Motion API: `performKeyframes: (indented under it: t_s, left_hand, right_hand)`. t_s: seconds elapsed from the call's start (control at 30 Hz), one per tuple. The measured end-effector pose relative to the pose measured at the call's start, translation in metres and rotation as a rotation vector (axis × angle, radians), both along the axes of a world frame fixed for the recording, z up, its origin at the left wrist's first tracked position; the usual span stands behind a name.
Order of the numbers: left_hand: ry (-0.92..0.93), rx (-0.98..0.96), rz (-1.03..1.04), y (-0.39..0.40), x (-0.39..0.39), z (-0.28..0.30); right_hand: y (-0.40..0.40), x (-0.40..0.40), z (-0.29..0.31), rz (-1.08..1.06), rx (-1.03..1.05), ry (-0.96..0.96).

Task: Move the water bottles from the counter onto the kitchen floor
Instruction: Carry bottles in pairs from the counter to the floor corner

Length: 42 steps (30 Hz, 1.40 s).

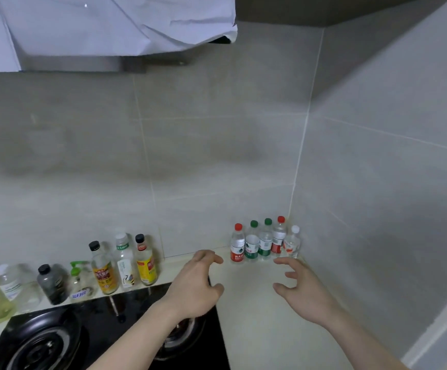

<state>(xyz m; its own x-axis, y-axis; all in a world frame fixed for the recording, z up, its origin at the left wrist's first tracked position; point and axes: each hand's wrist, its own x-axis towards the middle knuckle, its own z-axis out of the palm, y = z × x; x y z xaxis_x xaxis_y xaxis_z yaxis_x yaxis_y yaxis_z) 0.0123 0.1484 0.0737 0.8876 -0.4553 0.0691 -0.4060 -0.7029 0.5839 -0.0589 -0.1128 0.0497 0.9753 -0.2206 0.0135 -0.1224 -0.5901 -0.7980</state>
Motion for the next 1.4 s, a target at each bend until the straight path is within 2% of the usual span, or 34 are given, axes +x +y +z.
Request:
performKeyframes:
  t_s: [0.3,0.6,0.7,0.77,0.8,0.97,1.27,1.4]
  left_hand:
    - [0.235,0.121,0.133,-0.117,0.089,-0.035]
    - [0.268,0.345,0.211,-0.171,0.167,-0.05]
    - [0.237,0.423,0.23,-0.173,0.214,-0.084]
    - [0.25,0.466,0.23,-0.175,0.27,-0.14]
    - [0.255,0.495,0.205,-0.178,0.283,-0.15]
    - [0.237,0.55,0.19,-0.2,0.25,-0.092]
    - [0.221,0.66,0.133,-0.222,0.288,-0.124]
    - [0.179,0.599,0.167,-0.225,0.291,-0.139]
  right_hand:
    - [-0.124,0.099,-0.039,0.039,-0.138,0.117]
    - [-0.176,0.191,-0.071,0.003,-0.221,0.211]
    - [-0.182,0.21,-0.086,-0.009,-0.219,0.247]
    - [-0.186,0.219,-0.096,-0.01,-0.22,0.27]
    - [-0.188,0.224,-0.099,-0.007,-0.224,0.281]
    - [-0.202,0.252,-0.118,-0.022,-0.294,0.315]
    - [-0.215,0.297,-0.137,0.017,-0.432,0.36]
    - [-0.214,0.3,-0.144,-0.036,-0.508,0.241]
